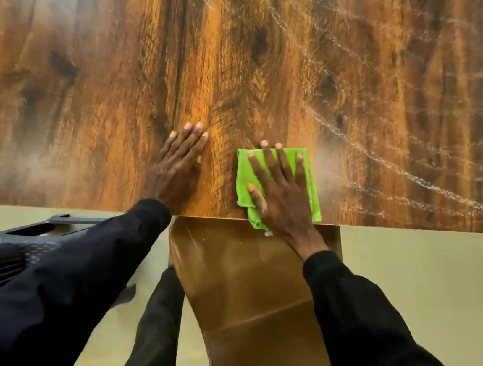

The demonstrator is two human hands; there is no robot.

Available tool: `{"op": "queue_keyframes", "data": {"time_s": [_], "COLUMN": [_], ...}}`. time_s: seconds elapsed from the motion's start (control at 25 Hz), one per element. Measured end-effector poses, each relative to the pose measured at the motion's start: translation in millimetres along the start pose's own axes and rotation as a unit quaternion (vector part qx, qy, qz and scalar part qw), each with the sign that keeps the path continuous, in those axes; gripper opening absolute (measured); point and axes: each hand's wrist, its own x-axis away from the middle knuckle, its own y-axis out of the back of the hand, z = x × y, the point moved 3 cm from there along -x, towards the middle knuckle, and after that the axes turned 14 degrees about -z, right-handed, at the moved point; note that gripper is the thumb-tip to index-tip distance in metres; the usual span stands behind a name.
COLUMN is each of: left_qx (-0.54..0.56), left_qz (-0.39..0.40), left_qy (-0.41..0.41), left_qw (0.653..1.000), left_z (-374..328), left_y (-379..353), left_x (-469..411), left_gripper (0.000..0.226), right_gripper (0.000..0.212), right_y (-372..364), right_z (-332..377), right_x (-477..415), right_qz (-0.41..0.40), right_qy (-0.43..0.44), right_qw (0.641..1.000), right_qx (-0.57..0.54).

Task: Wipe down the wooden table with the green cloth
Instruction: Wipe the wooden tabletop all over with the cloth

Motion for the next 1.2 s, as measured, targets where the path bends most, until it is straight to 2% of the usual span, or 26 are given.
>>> {"op": "queue_keyframes", "data": {"time_s": [0.12,0.2,0.32,0.48,0.6,0.76,0.84,0.96,1.04,1.12,1.2], "left_qx": [-0.028,-0.024,-0.015,-0.012,-0.023,-0.017,-0.019,0.0,0.003,-0.009,-0.025], "left_qz": [-0.026,-0.033,-0.036,-0.025,-0.014,-0.001,0.006,0.014,0.005,-0.003,-0.013], "left_qy": [0.013,0.016,0.049,0.061,0.056,0.049,0.049,0.092,0.12,0.143,0.159], "left_qw": [0.999,0.999,0.998,0.998,0.998,0.999,0.999,0.996,0.993,0.99,0.987], "left_z": [2.2,5.2,4.7,0.9,-2.4,-27.9,-50.4,-81.9,-96.4,-104.7,-113.6], "left_y": [-1.9,-3.5,-1.3,2.8,4.2,-0.2,-6.2,-21.2,-32.4,-43.5,-55.5], "left_x": [5.8,4.9,5.0,5.9,7.5,20.2,23.2,22.2,15.7,10.4,4.3], "left_gripper": [0.048,0.046,0.045,0.047,0.05,0.049,0.049,0.051,0.052,0.052,0.052], "right_gripper": [0.068,0.068,0.07,0.07,0.066,0.063,0.063,0.066,0.066,0.066,0.065], "right_y": [4.2,1.3,-4.9,-2.3,4.4,22.3,20.1,14.7,14.0,16.9,15.6], "right_z": [-29.0,-14.6,35.5,66.8,23.5,-61.2,-60.2,-32.6,-40.1,-69.0,-103.3], "right_x": [-7.4,-39.5,-62.3,-9.1,19.9,-4.8,-34.0,-28.0,1.7,17.2,-9.3], "right_qz": [-0.008,-0.021,-0.027,0.018,0.025,0.024,0.009,0.008,0.006,0.012,0.011], "right_qy": [-0.08,-0.101,-0.049,0.086,0.08,-0.065,-0.09,-0.002,0.063,0.08,0.053], "right_qw": [0.997,0.995,0.998,0.996,0.996,0.998,0.996,1.0,0.998,0.997,0.998], "right_qx": [0.004,-0.002,-0.008,-0.013,-0.031,0.003,0.0,0.005,-0.004,-0.019,-0.011]}}
